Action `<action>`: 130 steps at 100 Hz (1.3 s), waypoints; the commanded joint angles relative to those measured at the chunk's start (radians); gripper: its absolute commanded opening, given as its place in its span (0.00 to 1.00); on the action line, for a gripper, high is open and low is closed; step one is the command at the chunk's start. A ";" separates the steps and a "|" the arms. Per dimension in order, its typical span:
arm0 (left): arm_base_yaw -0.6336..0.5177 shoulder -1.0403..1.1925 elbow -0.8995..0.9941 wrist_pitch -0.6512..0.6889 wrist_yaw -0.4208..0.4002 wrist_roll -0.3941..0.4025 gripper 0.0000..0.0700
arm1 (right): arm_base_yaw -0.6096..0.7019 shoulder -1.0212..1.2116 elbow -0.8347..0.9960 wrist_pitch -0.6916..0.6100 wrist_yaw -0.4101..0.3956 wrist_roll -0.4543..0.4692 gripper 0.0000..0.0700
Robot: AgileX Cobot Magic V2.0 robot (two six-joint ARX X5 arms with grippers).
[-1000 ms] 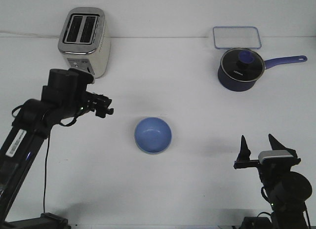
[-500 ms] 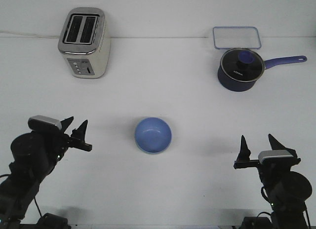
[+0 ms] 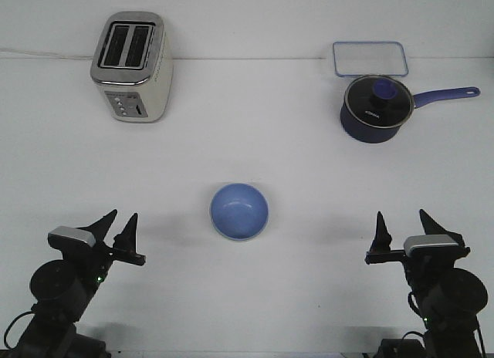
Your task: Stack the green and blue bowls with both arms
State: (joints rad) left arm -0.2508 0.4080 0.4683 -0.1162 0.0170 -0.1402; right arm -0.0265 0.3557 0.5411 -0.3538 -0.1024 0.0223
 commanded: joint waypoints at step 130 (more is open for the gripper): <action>-0.002 0.002 0.011 0.036 -0.002 -0.004 0.01 | 0.001 -0.002 0.002 0.010 -0.001 0.003 0.00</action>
State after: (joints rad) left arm -0.2508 0.4091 0.4683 -0.0929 0.0174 -0.1452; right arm -0.0265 0.3557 0.5411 -0.3538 -0.1024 0.0223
